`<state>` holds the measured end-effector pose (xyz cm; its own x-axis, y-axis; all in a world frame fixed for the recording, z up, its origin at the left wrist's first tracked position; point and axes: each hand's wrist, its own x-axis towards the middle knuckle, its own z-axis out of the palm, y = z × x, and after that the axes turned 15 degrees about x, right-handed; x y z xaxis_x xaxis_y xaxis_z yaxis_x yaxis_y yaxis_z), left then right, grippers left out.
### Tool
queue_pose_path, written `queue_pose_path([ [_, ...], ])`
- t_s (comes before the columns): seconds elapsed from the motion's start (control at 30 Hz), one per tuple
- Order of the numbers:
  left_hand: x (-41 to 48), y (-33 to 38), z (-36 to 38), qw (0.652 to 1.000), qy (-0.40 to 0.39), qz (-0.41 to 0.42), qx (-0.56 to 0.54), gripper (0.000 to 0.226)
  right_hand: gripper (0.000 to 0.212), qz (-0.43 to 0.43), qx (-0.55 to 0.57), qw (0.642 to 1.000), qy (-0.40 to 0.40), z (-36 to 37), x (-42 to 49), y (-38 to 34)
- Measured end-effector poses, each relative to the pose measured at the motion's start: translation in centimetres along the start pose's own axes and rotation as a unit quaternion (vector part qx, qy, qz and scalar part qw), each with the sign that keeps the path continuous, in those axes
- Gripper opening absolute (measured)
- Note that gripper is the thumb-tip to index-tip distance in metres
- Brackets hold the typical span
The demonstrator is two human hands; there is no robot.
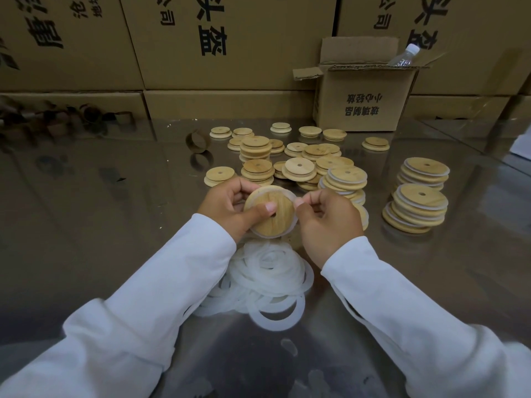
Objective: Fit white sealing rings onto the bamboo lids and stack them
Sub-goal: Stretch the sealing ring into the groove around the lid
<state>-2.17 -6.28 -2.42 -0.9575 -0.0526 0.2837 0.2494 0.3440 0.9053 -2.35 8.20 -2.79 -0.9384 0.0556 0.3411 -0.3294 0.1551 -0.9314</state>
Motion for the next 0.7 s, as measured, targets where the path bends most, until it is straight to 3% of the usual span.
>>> queue_pose_path([
  [0.33,-0.11,0.14,-0.37,1.0,0.0,-0.009,-0.019,0.018,0.014,0.019,0.047,0.999,-0.017,0.03,0.05,-0.42],
  [0.7,-0.21,0.39,-0.34,0.999,0.03,0.018,0.015,0.021,0.019,0.001,0.014,1.0,-0.001,0.01,-0.08,-0.74],
])
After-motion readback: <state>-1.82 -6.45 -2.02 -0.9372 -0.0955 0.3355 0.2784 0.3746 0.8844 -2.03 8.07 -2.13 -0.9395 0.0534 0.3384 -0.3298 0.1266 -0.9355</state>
